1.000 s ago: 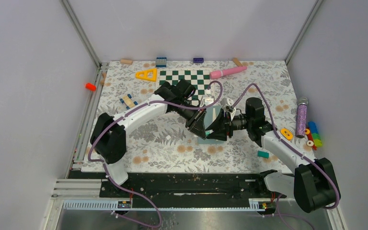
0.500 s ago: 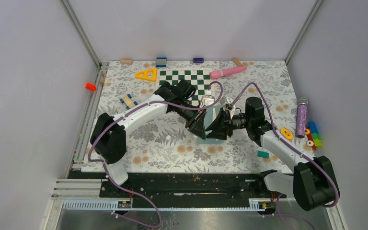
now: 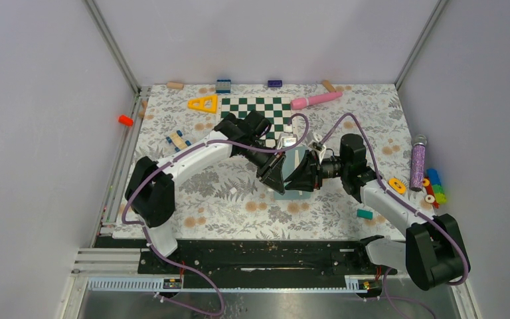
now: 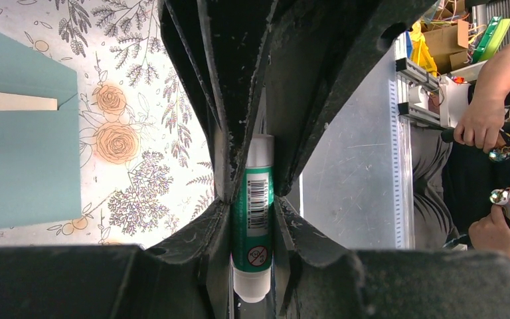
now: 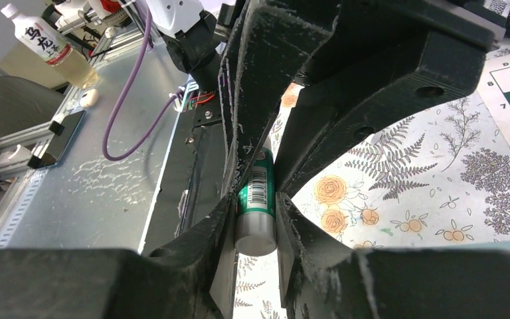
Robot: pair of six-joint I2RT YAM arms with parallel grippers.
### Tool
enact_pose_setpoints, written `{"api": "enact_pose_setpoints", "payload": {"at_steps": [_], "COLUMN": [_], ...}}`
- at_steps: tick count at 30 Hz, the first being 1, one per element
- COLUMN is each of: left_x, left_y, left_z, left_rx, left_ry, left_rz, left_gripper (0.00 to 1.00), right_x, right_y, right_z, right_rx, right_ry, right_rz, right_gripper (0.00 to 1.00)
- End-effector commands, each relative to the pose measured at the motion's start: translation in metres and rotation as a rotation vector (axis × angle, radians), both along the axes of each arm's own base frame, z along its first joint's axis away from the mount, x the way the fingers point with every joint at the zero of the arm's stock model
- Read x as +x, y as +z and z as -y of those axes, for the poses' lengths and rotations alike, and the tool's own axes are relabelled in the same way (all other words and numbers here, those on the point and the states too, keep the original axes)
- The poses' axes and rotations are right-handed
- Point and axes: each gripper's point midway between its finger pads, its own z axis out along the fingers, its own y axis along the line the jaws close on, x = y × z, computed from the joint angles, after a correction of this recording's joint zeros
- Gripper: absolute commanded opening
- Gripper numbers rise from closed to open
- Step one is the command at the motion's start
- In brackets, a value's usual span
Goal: Place the letter into the envelope and seal it
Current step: Unscrew the solid glue.
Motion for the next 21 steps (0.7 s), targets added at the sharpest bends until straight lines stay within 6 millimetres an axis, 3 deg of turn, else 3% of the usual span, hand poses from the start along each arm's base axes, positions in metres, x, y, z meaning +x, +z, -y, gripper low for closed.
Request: {"api": "enact_pose_setpoints", "payload": {"at_steps": [1, 4, 10, 13, 14, 17, 21], "left_x": [0.003, 0.003, 0.007, 0.019, 0.029, 0.058, 0.095], "left_y": [0.018, 0.018, 0.018, 0.022, 0.026, 0.034, 0.023], "left_z": [0.01, 0.01, 0.008, 0.002, -0.001, -0.012, -0.023], "left_rx": [-0.078, -0.077, -0.067, -0.07, -0.08, -0.1, -0.073], "left_ry": [-0.033, -0.032, -0.015, 0.029, 0.062, 0.196, 0.4], "left_rz": [0.074, 0.074, 0.089, 0.095, 0.104, 0.134, 0.135], "left_gripper": [0.21, 0.27, 0.78, 0.98, 0.99, 0.99, 0.99], "right_x": [-0.003, -0.002, 0.002, 0.008, 0.008, 0.024, 0.046], "right_y": [0.01, 0.011, 0.014, 0.003, -0.01, -0.018, -0.036], "right_z": [-0.003, -0.003, -0.001, 0.009, 0.017, 0.033, 0.052], "right_rx": [0.023, 0.019, 0.005, -0.098, -0.184, -0.348, -0.505], "right_ry": [0.048, 0.05, 0.036, -0.029, -0.054, -0.136, -0.235], "right_rz": [0.067, 0.05, 0.041, 0.08, 0.098, 0.142, 0.166], "right_gripper": [0.18, 0.13, 0.12, 0.11, 0.1, 0.05, 0.02]}}
